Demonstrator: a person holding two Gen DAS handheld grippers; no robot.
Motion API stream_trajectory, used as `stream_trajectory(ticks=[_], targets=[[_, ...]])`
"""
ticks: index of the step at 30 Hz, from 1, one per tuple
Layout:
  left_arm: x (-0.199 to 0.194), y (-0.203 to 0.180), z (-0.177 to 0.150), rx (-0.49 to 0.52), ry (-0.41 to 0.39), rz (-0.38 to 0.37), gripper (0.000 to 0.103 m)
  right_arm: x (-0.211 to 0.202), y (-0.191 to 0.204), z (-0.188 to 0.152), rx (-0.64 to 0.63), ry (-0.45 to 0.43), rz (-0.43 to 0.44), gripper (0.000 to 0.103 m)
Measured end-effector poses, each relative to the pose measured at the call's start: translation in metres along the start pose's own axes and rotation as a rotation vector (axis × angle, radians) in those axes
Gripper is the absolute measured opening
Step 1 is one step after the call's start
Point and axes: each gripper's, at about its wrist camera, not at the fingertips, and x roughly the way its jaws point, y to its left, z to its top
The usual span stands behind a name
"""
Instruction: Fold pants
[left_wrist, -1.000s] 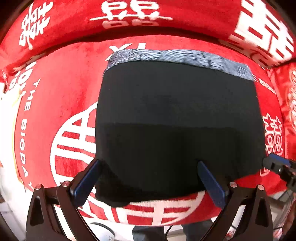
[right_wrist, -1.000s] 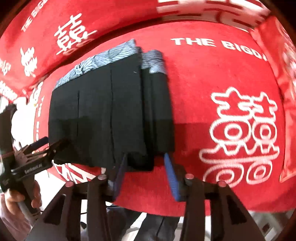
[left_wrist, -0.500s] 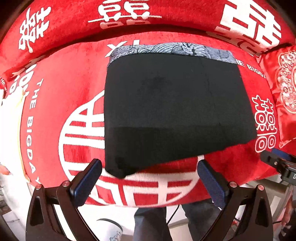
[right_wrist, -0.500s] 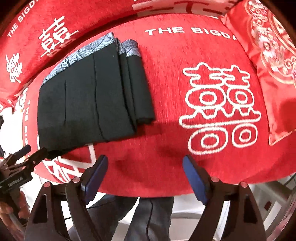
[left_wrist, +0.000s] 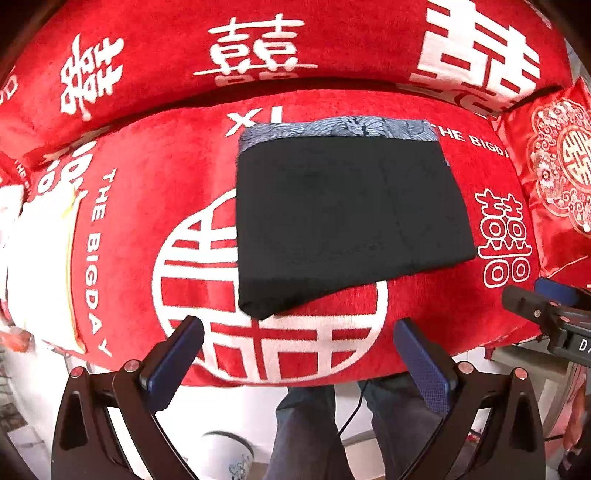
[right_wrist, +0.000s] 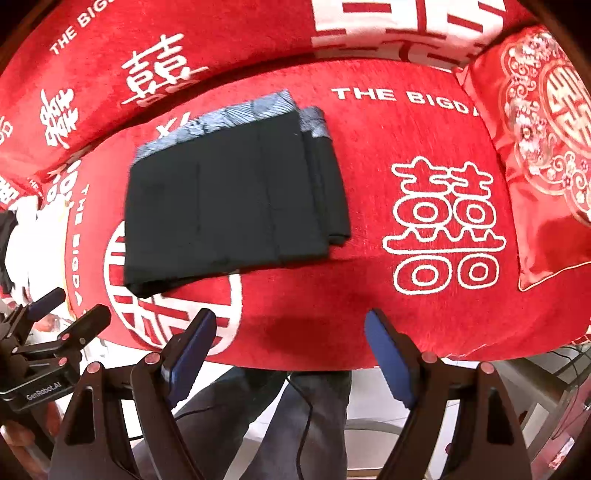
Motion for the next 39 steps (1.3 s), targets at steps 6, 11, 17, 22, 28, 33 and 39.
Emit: stream_trajectory(ticks=[6,11,17,22,28,33,39], targets=[[-0.017,0.012,0.004,-0.024,0.002,0.044,0.103,-0.017,0.014,0.004,-0.014,0.000,-0.013,0.085],[-0.034,0.023,0.010,-0.048,-0.014,0.035,0.103,-0.031,0.029,0.009,-0.052,-0.011,-0.042,0.085],[-0.042,0.025,0.015,-0.048,-0.031,0.060,0.103,-0.040,0.046,0.015,-0.089,-0.031,-0.064,0.085],[-0.042,0.020,0.017,-0.015,-0.038,0.106,0.103,-0.045,0.053,0.017,-0.107,-0.046,-0.087,0.085],[-0.042,0.011,0.016,0.018,-0.043,0.118,0.103,-0.046,0.055,0.020,-0.125,-0.043,-0.097,0.085],[-0.043,0.006,0.017,0.024,-0.047,0.116,0.103,-0.045,0.055,0.020,-0.129,-0.038,-0.103,0.085],[-0.045,0.006,0.017,0.011,-0.050,0.108,0.103,-0.045,0.056,0.021,-0.131,-0.036,-0.104,0.085]])
